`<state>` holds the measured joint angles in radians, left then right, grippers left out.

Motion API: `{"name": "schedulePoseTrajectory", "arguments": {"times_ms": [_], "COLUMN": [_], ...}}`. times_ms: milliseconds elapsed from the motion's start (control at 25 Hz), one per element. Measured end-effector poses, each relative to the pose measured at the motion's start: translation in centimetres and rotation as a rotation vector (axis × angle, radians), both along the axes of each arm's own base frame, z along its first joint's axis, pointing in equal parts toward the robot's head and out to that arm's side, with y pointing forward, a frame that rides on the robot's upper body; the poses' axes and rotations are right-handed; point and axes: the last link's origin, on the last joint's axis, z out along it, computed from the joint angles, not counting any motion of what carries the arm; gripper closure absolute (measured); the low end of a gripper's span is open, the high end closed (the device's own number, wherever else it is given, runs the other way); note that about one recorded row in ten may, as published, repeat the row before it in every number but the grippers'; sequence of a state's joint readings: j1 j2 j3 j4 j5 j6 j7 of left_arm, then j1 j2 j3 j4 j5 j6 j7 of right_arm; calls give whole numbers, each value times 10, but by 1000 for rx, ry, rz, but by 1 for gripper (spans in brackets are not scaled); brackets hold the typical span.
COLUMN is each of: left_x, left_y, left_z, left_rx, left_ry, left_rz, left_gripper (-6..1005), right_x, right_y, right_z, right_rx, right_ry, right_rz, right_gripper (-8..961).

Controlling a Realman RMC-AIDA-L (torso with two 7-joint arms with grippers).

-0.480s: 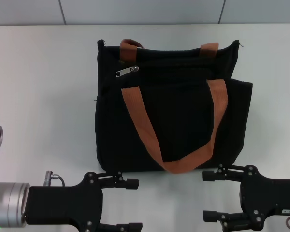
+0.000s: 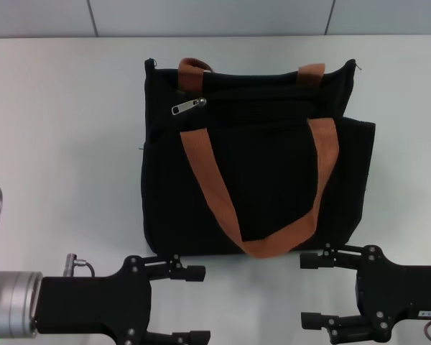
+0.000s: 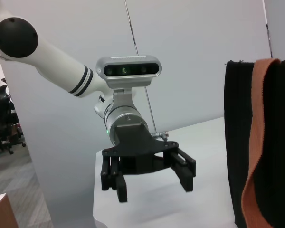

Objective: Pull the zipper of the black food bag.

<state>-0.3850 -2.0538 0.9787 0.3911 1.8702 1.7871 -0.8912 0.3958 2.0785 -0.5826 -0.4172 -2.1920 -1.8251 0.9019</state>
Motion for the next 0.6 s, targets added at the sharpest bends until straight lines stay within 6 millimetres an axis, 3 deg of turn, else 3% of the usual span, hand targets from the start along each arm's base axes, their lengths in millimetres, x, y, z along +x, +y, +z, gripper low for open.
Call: {"name": "schedulePoseTrajectory", "arguments": {"times_ms": [160, 360, 440, 600], "left_x": [1, 6, 2, -1], "left_y": [2, 10, 15, 18], "left_z": [4, 38, 58, 67], "left_rx": [13, 154, 291, 374], "left_ry": [-16, -176, -257, -291], "left_rz": [4, 19, 56, 92], "left_gripper": [199, 202, 204, 207], "right_x": [0, 1, 1, 2], "right_y": [0, -2, -2, -3], "right_z": [0, 1, 1, 1], "right_rx": [2, 2, 2, 2], "right_ry": [1, 5, 5, 6], "right_rz": [-3, -6, -7, -9], "right_gripper": [157, 162, 163, 167]}}
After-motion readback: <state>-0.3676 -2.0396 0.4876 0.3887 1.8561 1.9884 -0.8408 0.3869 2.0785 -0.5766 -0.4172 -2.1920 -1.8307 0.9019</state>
